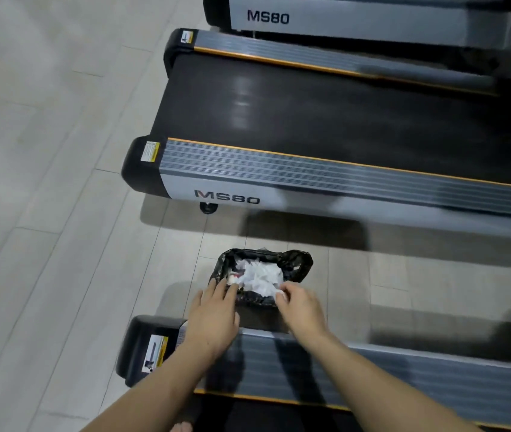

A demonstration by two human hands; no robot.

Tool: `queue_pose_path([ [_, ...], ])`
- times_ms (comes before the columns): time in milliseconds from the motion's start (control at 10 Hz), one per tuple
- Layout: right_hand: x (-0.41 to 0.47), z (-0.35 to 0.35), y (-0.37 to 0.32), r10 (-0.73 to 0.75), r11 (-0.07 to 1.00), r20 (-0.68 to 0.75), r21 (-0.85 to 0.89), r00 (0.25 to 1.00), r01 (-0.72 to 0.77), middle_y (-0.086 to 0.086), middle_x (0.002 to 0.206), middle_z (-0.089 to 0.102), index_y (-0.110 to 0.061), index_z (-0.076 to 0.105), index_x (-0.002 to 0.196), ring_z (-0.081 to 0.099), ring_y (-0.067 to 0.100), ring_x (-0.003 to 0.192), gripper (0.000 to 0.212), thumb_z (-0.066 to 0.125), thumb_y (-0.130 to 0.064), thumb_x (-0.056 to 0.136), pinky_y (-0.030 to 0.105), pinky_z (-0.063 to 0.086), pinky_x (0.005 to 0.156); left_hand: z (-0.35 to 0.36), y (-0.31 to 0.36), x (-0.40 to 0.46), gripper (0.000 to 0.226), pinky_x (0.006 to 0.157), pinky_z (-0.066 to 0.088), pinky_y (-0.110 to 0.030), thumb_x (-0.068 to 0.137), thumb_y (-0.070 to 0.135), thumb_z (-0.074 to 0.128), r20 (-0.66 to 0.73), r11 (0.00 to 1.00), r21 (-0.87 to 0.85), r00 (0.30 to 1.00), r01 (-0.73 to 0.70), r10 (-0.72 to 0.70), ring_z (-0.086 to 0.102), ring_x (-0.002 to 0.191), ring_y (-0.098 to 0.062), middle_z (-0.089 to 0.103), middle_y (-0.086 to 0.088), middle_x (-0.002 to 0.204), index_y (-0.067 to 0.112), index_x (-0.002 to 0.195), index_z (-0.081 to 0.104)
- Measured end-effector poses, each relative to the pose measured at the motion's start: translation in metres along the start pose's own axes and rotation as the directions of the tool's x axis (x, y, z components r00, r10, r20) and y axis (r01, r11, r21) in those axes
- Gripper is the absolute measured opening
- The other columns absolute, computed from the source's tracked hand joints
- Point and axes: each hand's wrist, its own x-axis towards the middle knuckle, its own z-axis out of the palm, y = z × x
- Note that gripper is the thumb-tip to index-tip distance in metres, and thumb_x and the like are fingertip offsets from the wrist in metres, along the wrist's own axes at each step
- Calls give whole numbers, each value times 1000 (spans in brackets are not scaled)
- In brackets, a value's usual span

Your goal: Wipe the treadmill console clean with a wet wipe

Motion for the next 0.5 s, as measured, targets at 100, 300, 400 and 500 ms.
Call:
queue_pose_path([
  [100,54,43,29,-98,987,-56,-130,994,90,-2,112,71,-20,73,117,66,23,105,23,58,-27,100,36,53,83,49,-18,49,60,127,19,-47,101,31,46,-52,999,20,998,-30,31,19,157,-27,29,-4,167,25,157,27],
  [300,112,112,65,-186,887,107,-408,977,214,0,133,67,-24,69,131,60,27,124,35,55,-35,101,41,54,97,119,-42,125,56,123,24,-48,99,36,46,-110,998,65,994,-8,15,23,155,-29,34,-3,163,23,152,35],
  [400,108,121,69,-217,891,76,-393,973,229,0,133,67,-23,67,131,58,26,125,35,56,-37,100,41,52,99,124,-51,135,54,122,27,-50,99,38,47,-148,995,94,988,-26,40,27,152,-30,39,-3,160,22,150,39],
  [500,96,103,61,-206,898,62,-386,977,214,2,133,66,-22,67,131,58,26,126,35,54,-36,101,41,51,99,111,-49,125,56,121,28,-50,100,39,46,-129,995,95,991,-14,26,28,152,-31,38,-3,161,23,153,37],
])
